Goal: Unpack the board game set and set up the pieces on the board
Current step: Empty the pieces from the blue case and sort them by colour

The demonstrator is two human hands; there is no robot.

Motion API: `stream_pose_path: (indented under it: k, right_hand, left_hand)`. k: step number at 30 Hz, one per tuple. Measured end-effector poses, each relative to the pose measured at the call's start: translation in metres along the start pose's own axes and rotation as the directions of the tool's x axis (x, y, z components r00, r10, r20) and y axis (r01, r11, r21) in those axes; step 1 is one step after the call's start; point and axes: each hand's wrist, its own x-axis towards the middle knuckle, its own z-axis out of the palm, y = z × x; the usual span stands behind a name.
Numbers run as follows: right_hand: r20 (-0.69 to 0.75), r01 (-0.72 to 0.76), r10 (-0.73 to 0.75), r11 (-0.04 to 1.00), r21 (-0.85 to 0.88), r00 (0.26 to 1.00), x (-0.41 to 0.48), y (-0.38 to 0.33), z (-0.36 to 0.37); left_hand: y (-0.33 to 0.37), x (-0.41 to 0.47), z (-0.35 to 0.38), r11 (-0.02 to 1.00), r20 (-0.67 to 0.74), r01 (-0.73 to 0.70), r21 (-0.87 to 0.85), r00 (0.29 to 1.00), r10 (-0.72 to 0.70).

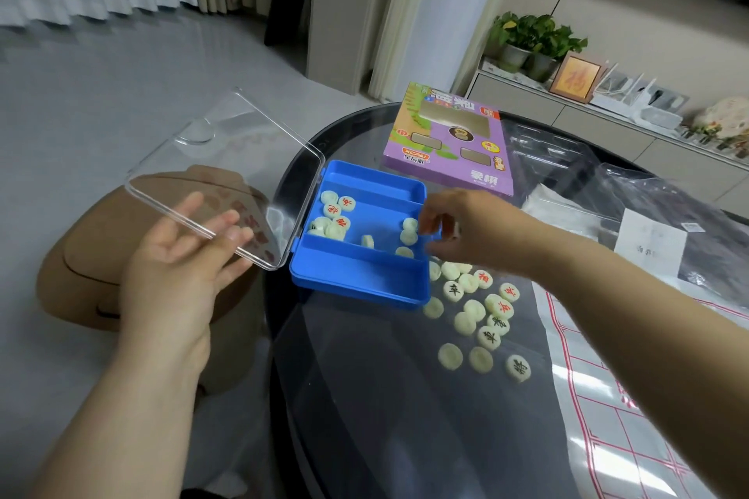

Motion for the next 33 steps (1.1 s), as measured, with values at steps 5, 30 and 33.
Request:
stream_pose_path:
  k: [5,30,33]
  right_hand:
    - [0.068,0.057,-0.065,0.992,0.113,0.996,0.021,-0.023,0.014]
    - [0.049,-0.101,0.093,0.976,0.194,0.994,-0.026,0.019,0.009]
    - [0.058,-0.077,0.07,0.989,0.126,0.996,-0.029,0.017,0.017]
  left_hand:
    - [0.0,0.0,0.0,1.0,0.004,-0.003,0.002,1.0,0.003]
    - [-0.002,0.002,-0.002,0.999,-0.019,-0.027,0.044,0.999,0.027]
    - [-0.002,0.0,0.0,0.998,-0.017,-0.035,0.055,0.999,0.036]
